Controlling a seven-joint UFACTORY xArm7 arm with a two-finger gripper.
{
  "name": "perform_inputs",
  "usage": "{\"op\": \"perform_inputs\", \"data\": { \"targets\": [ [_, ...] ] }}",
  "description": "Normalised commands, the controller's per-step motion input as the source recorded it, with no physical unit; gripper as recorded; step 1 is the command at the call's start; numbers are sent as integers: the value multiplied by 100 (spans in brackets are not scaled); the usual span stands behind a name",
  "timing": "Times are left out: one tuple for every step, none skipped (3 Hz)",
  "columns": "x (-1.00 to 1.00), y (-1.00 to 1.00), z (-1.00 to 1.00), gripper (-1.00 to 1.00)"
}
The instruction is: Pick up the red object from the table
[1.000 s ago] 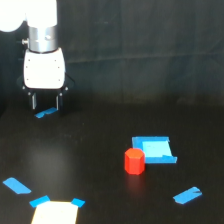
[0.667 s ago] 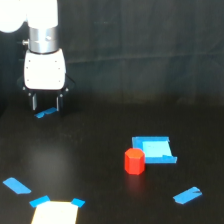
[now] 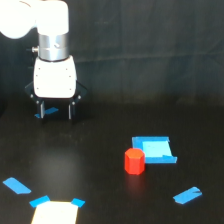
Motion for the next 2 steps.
{"op": "perform_inputs", "data": {
  "targets": [
    [51,3,-32,100],
    [18,-7,-55,94]
  ]
}}
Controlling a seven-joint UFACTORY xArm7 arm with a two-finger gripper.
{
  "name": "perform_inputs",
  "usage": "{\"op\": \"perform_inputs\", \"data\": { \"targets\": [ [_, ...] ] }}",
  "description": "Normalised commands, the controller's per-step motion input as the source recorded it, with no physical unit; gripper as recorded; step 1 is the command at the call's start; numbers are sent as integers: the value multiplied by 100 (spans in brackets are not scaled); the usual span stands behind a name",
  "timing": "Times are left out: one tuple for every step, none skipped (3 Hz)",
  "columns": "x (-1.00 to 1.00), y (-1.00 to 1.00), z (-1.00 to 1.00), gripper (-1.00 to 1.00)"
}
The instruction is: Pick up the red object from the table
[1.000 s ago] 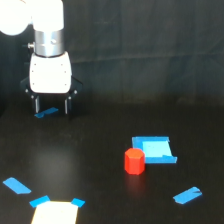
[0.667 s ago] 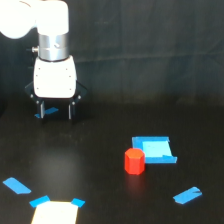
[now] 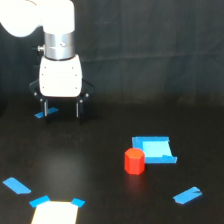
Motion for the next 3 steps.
{"op": "perform_inputs", "data": {
  "targets": [
    [34,-54,-100,25],
    [100,-100,-99,86],
    [100,-82,-100,34]
  ]
}}
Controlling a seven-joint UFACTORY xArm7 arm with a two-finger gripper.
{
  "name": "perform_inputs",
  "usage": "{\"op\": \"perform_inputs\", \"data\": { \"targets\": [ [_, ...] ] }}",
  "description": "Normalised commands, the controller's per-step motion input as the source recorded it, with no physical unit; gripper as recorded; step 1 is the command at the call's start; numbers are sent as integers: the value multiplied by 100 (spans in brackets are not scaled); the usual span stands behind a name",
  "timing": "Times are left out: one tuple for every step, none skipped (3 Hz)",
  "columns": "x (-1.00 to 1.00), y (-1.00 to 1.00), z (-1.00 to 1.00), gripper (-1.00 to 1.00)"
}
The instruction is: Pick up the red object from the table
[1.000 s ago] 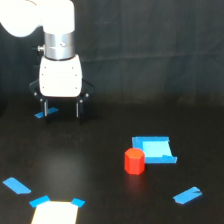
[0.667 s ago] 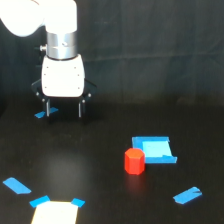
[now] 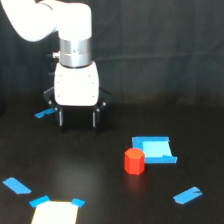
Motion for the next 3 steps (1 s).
{"op": "perform_inputs", "data": {
  "targets": [
    [100,-100,-100,52],
    [100,-100,-39,-1],
    [100,-100,-40,-9]
  ]
}}
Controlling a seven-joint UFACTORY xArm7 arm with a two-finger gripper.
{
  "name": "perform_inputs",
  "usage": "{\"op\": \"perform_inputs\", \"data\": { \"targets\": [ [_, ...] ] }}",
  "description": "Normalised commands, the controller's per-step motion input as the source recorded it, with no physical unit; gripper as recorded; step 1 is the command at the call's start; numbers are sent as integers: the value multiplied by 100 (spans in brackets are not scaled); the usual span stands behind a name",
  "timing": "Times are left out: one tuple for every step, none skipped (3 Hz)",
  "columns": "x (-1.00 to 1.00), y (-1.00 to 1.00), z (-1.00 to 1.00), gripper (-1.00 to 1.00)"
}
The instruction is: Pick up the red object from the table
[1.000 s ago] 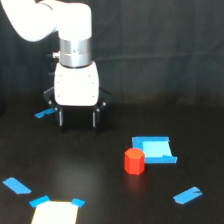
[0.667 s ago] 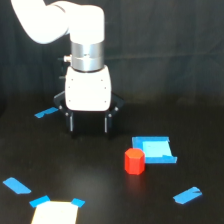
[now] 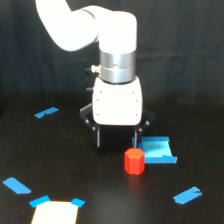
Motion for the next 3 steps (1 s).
{"op": "perform_inputs", "data": {
  "targets": [
    [45,-71,-29,-52],
    [23,-100,-1,-25],
    [20,-2,1,-97]
  ]
}}
